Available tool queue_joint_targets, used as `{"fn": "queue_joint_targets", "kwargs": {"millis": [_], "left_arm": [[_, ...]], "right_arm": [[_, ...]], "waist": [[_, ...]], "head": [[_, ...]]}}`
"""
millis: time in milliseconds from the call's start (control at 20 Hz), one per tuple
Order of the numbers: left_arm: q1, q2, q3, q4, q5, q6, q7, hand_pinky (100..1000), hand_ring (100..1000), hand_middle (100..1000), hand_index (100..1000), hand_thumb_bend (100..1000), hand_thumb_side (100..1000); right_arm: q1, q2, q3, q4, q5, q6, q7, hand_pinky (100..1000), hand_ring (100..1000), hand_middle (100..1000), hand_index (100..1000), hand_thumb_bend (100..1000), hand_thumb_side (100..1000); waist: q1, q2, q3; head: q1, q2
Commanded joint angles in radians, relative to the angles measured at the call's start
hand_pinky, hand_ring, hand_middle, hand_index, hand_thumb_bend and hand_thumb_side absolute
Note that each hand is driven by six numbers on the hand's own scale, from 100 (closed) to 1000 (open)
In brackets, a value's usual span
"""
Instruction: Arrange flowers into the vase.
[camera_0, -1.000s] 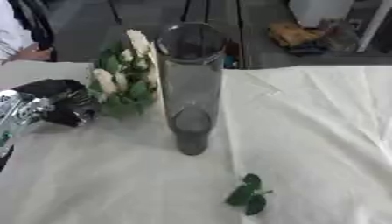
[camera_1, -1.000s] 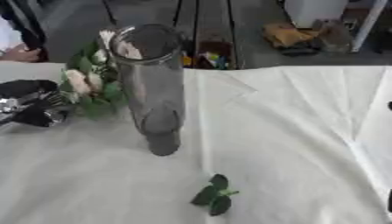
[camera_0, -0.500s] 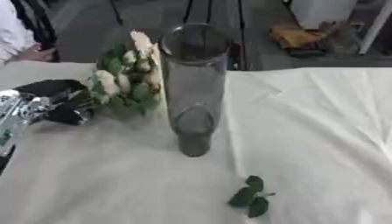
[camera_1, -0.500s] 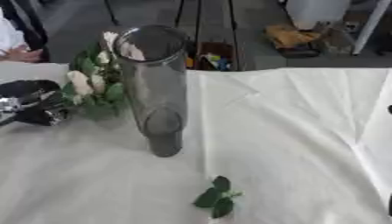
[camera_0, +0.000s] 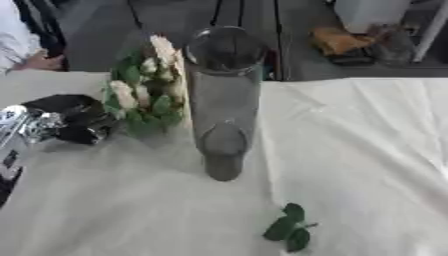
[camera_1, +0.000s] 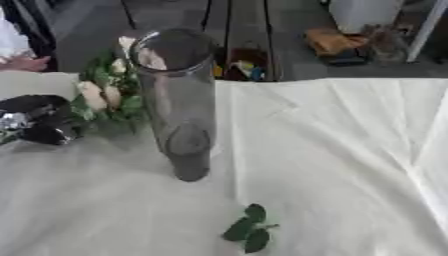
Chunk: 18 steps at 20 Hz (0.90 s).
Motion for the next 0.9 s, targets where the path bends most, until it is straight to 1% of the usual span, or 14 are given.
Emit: {"fn": "queue_joint_targets", "kwargs": {"millis": [50,150,250,350,450,500,550,600,700,750,900], "left_arm": [[-0.023,0.024,0.014,0.002,0.003,0.001,0.008,701,867,910,969,212,675],[-0.023,0.023,0.016,0.004,0.002,0.001,0.016,665,814,858,920,181,651],[-0.024,0.020,0.018,0.006,0.003,0.003,0.028,637,780,833,895,169,637],[-0.025,0.018,0.019,0.006,0.003,0.003,0.045,572,690,786,859,150,611],[-0.025,0.016,0.018,0.010,0.002,0.003,0.057,553,657,760,842,137,600],[-0.026,0.015,0.018,0.012,0.001,0.005,0.063,517,594,713,816,100,587],[-0.026,0.013,0.018,0.014,0.000,0.008,0.068,508,581,702,812,100,584],[-0.026,0.012,0.018,0.016,-0.002,0.011,0.072,483,540,667,799,100,576],[-0.027,0.010,0.016,0.021,-0.004,0.015,0.073,444,501,617,773,100,558],[-0.027,0.009,0.015,0.023,-0.006,0.015,0.071,439,497,609,768,100,554],[-0.024,0.008,0.014,0.031,-0.014,0.018,0.064,385,440,544,719,100,539]], "right_arm": [[-0.009,-0.006,-0.002,-0.012,-0.012,-0.006,-0.001,631,677,549,750,100,1000],[-0.009,-0.006,-0.002,-0.012,-0.013,-0.005,-0.002,633,678,549,750,100,1000],[-0.009,-0.005,-0.001,-0.012,-0.014,-0.004,-0.001,633,678,548,750,100,1000],[-0.009,-0.004,0.000,-0.012,-0.015,-0.002,0.000,635,679,548,750,100,1000],[-0.009,-0.003,0.000,-0.012,-0.016,-0.001,0.000,635,679,548,750,100,1000],[-0.009,-0.003,0.000,-0.012,-0.017,-0.001,0.000,636,679,547,750,100,1000],[-0.009,-0.002,0.000,-0.012,-0.018,0.000,0.000,636,680,547,751,100,1000],[-0.009,-0.002,0.001,-0.012,-0.019,0.000,0.000,637,680,547,751,100,1000],[-0.010,-0.002,0.001,-0.012,-0.021,0.000,0.001,638,680,547,751,100,1000],[-0.010,-0.001,0.001,-0.012,-0.022,0.000,0.000,638,680,547,751,100,1000],[-0.011,-0.001,0.000,-0.012,-0.027,0.000,-0.001,639,680,546,751,100,1000]], "waist": [[0.003,-0.018,-0.004],[0.003,-0.015,-0.007],[0.004,-0.014,-0.009],[0.004,-0.012,-0.010],[0.004,-0.011,-0.011],[0.004,-0.011,-0.012],[0.004,-0.010,-0.012],[0.004,-0.009,-0.013],[0.005,-0.008,-0.013],[0.006,-0.007,-0.014],[0.007,-0.005,-0.016]], "head": [[0.007,-0.018],[0.009,-0.020],[0.010,-0.021],[0.012,-0.021],[0.013,-0.022],[0.014,-0.022],[0.014,-0.023],[0.014,-0.024],[0.014,-0.024],[0.014,-0.024],[0.015,-0.023]]}}
